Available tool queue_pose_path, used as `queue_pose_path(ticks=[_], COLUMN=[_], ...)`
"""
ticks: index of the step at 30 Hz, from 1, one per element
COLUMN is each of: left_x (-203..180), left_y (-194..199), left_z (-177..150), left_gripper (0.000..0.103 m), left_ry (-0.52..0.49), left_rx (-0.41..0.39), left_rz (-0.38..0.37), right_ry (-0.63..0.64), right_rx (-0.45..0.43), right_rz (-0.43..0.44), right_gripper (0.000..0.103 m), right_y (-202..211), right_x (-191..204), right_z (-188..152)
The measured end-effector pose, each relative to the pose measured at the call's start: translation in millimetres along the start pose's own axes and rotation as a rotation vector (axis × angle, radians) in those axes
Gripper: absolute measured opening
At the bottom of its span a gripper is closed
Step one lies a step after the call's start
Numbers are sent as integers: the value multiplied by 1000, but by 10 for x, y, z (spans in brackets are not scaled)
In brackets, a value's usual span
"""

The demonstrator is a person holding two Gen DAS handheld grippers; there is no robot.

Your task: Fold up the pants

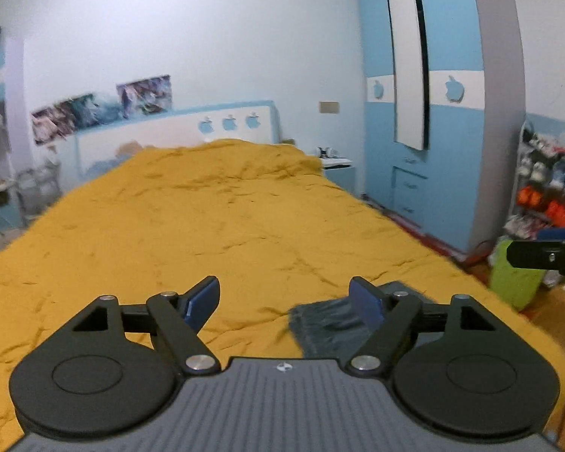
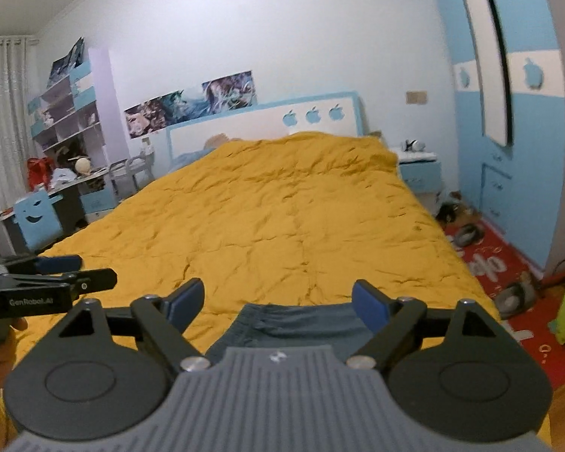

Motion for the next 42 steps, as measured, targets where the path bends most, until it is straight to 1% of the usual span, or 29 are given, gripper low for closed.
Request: queue_pose_path(ticks=[2,4,6,8,10,12,14,17,20,23,28,36,42], left_x=[-55,-91,-93,-76,-49,-48,-57,-114,-160,-172,-166,-163,-172], left_y=[57,95,130,155,188,170,162,125,141,163,147,182,193], left_z=[-114,-252,-404,-528,-665,-784,-890,-1040,-1186,-1275,-1273,-1259,-1245], left_gripper=[96,96,96,99,99,99,99,99,99,99,99,99,99], left_ry=[8,22,61,88,99,100,90,83,73,56,56,44,45], left_rx=[1,7,12,23,52,90,123,168,192,199,198,184,188], left_rz=[28,58,82,83,79,94,102,87,80,86,88,102,98], right_ry=[14,38,51,45,45,78,101,82,60,69,63,70,70], right_rx=[-31,-74,-105,-118,-124,-97,-48,9,35,50,70,67,65], right_rz=[-44,-115,-168,-199,-206,-212,-218,-210,-210,-206,-195,-187,-189], right_gripper=[82,82,82,82,82,82,82,82,82,82,82,82,82], right_y=[148,281,395,471,509,493,464,342,238,208,147,149,147], right_x=[117,229,340,436,513,577,607,604,616,660,674,649,651], right_z=[-161,-342,-517,-689,-856,-1025,-1205,-1386,-1519,-1631,-1685,-1653,-1653])
Point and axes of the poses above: each gripper's, at about its wrist camera, not at the fingertips, and y roughly against the way its jaws point, x to its left, z to its top, the point moved 5 cm from there along -y, roughly the way its jaws point
